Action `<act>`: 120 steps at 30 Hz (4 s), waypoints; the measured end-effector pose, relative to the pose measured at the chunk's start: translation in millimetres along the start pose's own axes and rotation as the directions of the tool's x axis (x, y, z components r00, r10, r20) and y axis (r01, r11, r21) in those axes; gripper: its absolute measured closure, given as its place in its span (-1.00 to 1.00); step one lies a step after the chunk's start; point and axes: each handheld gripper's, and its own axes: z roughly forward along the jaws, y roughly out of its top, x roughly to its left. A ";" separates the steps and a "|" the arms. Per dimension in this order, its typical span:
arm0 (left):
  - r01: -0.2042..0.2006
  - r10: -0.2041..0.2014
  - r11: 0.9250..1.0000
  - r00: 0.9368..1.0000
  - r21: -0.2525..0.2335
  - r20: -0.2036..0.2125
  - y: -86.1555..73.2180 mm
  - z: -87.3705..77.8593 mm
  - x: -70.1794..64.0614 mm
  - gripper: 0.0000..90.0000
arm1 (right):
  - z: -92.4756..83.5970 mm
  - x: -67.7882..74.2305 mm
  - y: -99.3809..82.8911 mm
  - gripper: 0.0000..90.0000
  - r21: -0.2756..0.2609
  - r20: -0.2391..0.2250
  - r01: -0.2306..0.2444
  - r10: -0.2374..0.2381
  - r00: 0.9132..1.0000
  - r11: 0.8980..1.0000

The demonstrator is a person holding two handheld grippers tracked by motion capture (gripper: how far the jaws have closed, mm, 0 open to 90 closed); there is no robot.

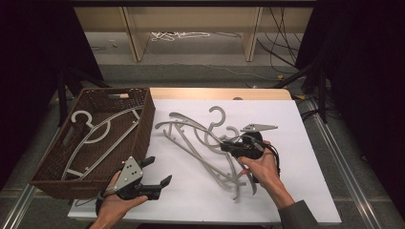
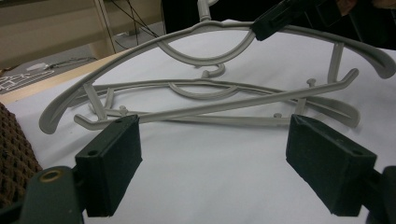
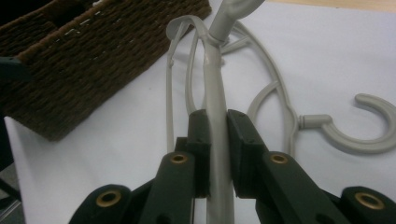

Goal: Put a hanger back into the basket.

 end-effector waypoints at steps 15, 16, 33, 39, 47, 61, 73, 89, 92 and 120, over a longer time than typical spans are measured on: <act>-0.053 0.054 0.998 0.999 0.042 -0.002 39.8 30.4 -3.2 -0.58 | -36.6 17.9 -14.9 0.79 0.037 -0.062 0.103 -0.101 0.993 0.994; -0.066 0.066 0.996 0.998 0.061 0.004 42.2 35.3 -2.6 -0.57 | -38.2 18.9 -16.2 0.80 0.040 -0.074 0.107 -0.104 0.992 0.993; -0.190 0.157 0.957 0.975 0.218 0.160 65.3 92.2 -8.7 -0.32 | -46.4 36.9 -25.1 0.79 0.060 -0.121 0.216 -0.208 0.971 0.975; -0.258 0.214 0.933 0.958 0.249 0.192 64.6 96.6 -14.0 -0.11 | -44.5 43.4 -24.9 0.80 0.063 -0.129 0.246 -0.237 0.963 0.967; -0.437 0.376 0.859 0.891 0.265 0.253 68.4 96.4 -21.3 0.50 | -44.7 45.0 -23.8 0.79 0.079 -0.152 0.298 -0.284 0.947 0.951; -0.519 0.435 0.807 0.845 0.281 0.312 76.5 90.6 -41.1 0.82 | -62.3 45.4 -8.6 0.14 0.112 0.011 0.403 -0.406 0.914 0.909; -0.388 0.333 0.859 0.919 0.333 0.211 83.4 82.3 -13.1 0.82 | -78.5 48.0 -0.5 -0.36 -0.099 0.145 0.294 -0.278 0.949 0.951; -0.191 0.150 0.935 0.977 0.299 0.154 90.6 71.1 15.6 0.82 | -71.0 40.9 -35.9 -0.47 -0.119 0.160 0.202 -0.182 0.970 0.972; -0.155 0.114 0.945 0.982 0.287 0.154 92.8 67.8 16.4 0.82 | -67.4 40.8 -43.5 -0.48 -0.118 0.136 0.184 -0.167 0.977 0.976; -0.074 0.075 0.966 0.997 0.248 0.004 152.3 4.8 77.8 0.82 | -57.9 39.2 -61.0 -0.56 -0.080 0.115 0.165 -0.155 0.981 0.983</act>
